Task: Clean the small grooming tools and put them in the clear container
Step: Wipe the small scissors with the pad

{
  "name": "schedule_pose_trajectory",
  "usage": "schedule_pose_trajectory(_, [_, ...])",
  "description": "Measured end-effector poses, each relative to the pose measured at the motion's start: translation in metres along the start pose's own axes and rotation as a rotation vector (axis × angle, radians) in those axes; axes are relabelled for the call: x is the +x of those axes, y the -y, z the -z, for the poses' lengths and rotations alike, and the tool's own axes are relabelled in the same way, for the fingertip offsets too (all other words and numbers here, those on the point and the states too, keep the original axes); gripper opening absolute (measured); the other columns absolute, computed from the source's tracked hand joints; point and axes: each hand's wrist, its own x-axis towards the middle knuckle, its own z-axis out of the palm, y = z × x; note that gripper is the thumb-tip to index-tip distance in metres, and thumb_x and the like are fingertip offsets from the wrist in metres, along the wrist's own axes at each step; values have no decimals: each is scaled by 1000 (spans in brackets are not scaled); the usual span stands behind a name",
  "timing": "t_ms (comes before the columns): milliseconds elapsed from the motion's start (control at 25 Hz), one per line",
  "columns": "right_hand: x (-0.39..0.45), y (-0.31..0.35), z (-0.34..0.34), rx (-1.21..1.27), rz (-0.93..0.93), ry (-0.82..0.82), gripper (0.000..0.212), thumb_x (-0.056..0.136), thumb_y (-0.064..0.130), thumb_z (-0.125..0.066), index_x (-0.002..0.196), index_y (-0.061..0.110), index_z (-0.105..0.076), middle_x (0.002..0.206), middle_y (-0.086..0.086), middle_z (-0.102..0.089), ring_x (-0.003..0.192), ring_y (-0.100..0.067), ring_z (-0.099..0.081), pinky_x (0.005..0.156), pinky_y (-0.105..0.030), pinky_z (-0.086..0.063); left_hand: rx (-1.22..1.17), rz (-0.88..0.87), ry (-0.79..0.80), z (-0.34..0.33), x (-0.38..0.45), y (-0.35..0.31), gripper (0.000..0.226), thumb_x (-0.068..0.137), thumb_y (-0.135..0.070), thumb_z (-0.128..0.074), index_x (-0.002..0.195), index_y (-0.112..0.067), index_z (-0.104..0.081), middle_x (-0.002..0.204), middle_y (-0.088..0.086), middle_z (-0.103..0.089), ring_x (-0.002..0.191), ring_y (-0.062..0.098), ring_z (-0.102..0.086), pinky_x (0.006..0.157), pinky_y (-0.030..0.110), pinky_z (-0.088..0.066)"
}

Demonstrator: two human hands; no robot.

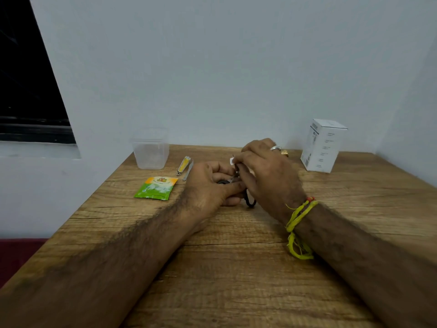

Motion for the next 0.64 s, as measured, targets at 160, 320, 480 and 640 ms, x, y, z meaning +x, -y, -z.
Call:
schedule_pose_trajectory(160, [-2, -5, 3, -14, 1, 4, 13, 91, 16, -59, 94, 10, -71, 94, -5, -65, 91, -27, -58, 73, -47, -49, 6, -8, 9, 0, 0, 1, 27, 77, -1, -82, 99, -4, -68, 87, 12, -77, 73, 22, -76, 59, 26, -61])
schedule_pose_trajectory(320, [-2, -6, 3, -38, 15, 8, 11, 90, 14, -61, 94, 11, -70, 93, -5, -65, 90, -28, -59, 73, -48, -50, 12, -16, 17, -1, 1, 2, 28, 76, 1, -82, 101, -2, -68, 89, 13, -77, 75, 21, -76, 60, 27, -61])
schedule_pose_trajectory(480, [-1, -2, 0, -51, 22, 6, 13, 92, 16, -57, 92, 11, -70, 91, -6, -65, 88, -29, -59, 72, -49, -49, 2, -7, 15, -2, 0, 1, 28, 78, 0, -81, 101, -2, -67, 90, 14, -77, 77, 25, -77, 56, 25, -60])
schedule_pose_trajectory(640, [0, -1, 2, -64, 45, 3, 14, 91, 16, -57, 92, 10, -69, 91, -8, -65, 86, -30, -59, 70, -49, -50, 57, 1, 17, -2, 0, -1, 30, 79, -3, -81, 105, -4, -66, 91, 8, -78, 77, 26, -77, 50, 26, -58])
